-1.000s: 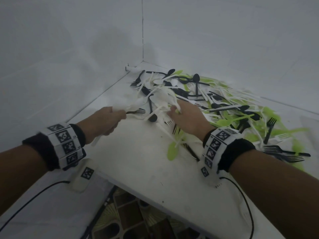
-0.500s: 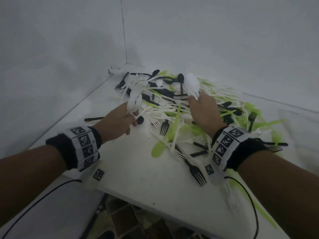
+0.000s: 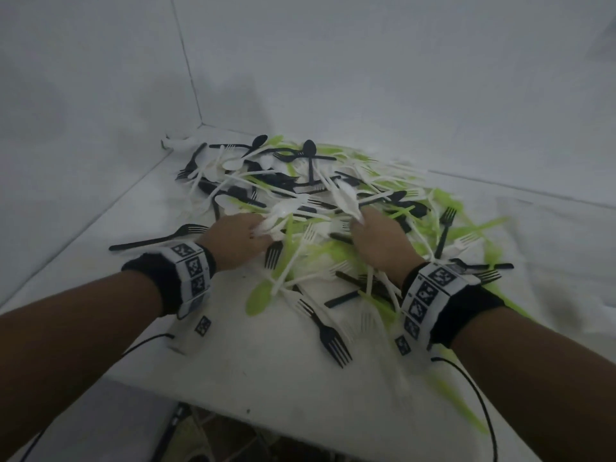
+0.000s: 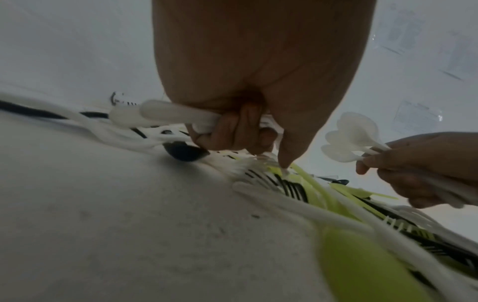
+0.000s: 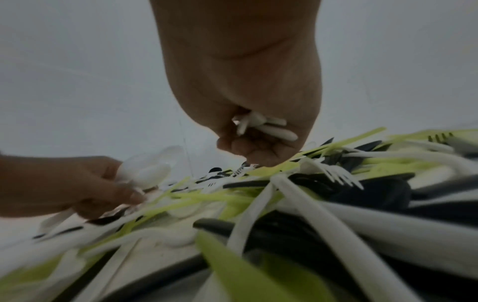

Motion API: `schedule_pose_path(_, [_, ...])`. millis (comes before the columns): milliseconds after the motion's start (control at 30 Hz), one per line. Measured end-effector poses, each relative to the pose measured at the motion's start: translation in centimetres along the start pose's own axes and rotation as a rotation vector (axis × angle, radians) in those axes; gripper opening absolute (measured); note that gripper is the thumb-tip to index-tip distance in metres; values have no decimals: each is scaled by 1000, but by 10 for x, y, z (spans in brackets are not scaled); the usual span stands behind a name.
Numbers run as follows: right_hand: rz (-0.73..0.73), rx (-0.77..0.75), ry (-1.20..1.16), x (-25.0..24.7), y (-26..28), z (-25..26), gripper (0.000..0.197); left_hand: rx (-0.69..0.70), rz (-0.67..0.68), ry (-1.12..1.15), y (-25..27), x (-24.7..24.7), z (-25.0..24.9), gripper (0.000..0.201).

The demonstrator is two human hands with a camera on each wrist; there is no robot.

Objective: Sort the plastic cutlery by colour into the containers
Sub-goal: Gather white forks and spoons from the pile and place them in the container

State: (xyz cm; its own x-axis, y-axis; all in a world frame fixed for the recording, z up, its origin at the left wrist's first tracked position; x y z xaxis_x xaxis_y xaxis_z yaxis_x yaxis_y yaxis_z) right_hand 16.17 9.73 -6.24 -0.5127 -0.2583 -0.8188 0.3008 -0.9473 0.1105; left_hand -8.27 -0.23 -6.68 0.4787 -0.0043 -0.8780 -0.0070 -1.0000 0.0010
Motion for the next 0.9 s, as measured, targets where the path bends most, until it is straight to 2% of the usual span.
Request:
schedule_pose_path(100, [-42,-13,-60,-8,-11,-2,23,-6,44,-54,10,-5,5,27])
schedule_pose_path(167, [9,-92,7,-3,-16,3,20,-42,69,-77,18,-11,11,24])
schedule_pose_path(300, [85,-193,216,10,-26,12,29,-118,-42,-33,24,-24,18,20])
schedule_pose_path(433, [106,-123,307,15,-40,10,31,-142,-146,86,18,-35,23,33])
schedule_pose_path(533, [134,-130,376,16,-46,11,37,-51,-147,125,6,-39,25,42])
schedule_pose_path(600, [149,-130,403,18,-45,14,35,26,-124,148,-5,-40,24,34])
schedule_pose_path(667, [128,-103,383,18,-42,18,32,125,-89,167,-15,-41,18,37])
schedule_pose_path(733, [44,-78,330,15,-40,23,30,229,-50,132,-25,-42,13,48])
schedule_pose_path(900, [-248,-10,117,-11,-33,36,34,348,73,89,-46,-35,7,47])
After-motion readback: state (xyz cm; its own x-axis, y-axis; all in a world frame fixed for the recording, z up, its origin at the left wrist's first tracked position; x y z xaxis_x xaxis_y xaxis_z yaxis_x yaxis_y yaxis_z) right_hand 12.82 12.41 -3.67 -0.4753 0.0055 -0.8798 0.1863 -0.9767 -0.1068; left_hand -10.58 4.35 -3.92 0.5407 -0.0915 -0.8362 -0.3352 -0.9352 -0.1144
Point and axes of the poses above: each hand's wrist, its own y-axis away from the middle knuckle, its own x-axis out of the palm, z = x × y, the point moved 4 cm from there along -y, towards the middle knuckle, and after that the axes turned 8 degrees about x, right-handed, at the moved point
